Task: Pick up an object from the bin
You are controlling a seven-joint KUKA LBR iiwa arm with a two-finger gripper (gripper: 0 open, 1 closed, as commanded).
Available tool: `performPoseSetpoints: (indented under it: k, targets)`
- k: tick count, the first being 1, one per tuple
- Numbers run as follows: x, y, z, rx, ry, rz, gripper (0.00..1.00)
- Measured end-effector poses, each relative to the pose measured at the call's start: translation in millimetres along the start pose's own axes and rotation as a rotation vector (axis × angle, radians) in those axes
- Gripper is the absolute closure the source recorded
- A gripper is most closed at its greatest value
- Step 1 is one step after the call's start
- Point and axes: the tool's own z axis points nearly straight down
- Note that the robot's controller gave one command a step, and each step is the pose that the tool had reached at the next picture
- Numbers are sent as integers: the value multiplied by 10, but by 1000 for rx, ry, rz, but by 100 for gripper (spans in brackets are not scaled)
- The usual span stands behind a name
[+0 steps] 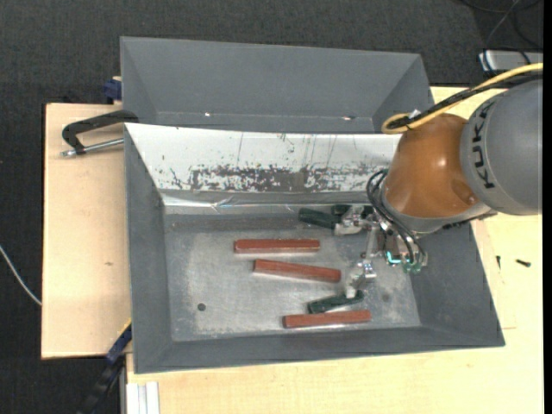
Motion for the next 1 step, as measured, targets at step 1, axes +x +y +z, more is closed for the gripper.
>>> performPoseSetpoints:
  k: [1]
  targets:
    - [-1, 1, 1, 0, 0, -1, 0]
